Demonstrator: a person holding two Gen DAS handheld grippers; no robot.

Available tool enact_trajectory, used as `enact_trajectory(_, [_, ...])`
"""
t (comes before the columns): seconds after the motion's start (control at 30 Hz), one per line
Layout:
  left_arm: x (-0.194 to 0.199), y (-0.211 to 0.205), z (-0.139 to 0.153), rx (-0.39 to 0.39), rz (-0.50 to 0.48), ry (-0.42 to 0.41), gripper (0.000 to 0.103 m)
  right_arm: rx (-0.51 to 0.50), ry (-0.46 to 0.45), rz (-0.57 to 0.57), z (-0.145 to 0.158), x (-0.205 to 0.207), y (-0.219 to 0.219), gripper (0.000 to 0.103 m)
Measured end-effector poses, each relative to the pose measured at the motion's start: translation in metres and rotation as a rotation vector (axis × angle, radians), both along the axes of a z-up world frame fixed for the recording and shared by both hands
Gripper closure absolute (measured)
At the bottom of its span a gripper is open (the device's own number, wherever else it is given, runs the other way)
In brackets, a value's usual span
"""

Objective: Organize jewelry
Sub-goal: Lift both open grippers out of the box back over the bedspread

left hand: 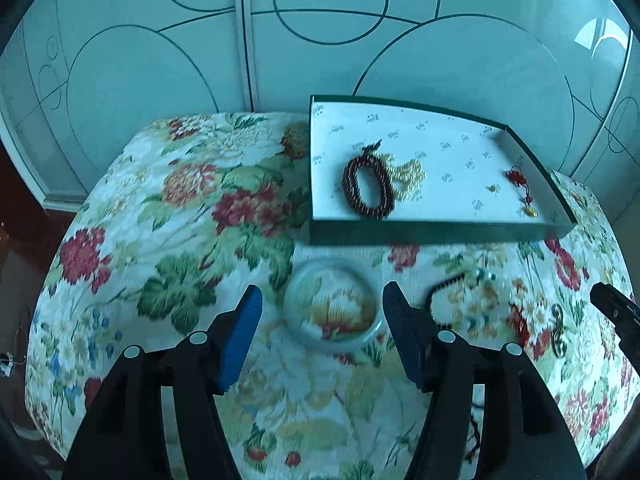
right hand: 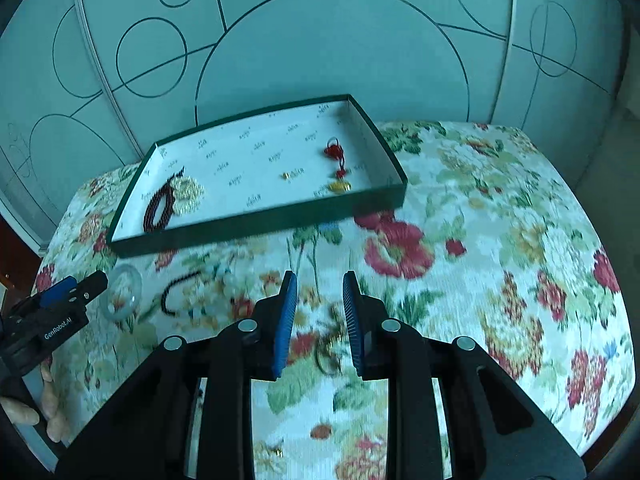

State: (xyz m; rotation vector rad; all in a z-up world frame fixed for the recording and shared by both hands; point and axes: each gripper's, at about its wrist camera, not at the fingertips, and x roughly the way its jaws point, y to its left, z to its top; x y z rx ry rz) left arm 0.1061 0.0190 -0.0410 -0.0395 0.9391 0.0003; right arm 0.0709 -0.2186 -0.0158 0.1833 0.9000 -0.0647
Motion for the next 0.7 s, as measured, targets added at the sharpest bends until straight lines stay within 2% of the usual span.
enact_trajectory(0.3, [-0.058,0.004,-0.019,0.018,0.04,0.047,0.041,-0.021,0.05,0.023,-0.02,-0.069,0.024,0.08])
enact_trajectory(0.57, [-0.082,0.0,-0.012,0.05,0.045,-0.003,0.041,-0.021,0.068,0.082,-0.031,-0.088,0.049,0.081])
enact_trajectory(0.7, [-0.087,-0.003,-0.013,0.058,0.042,-0.002,0.041,-0.025,0.067,0.085,-0.034,-0.088,0.052,0.082])
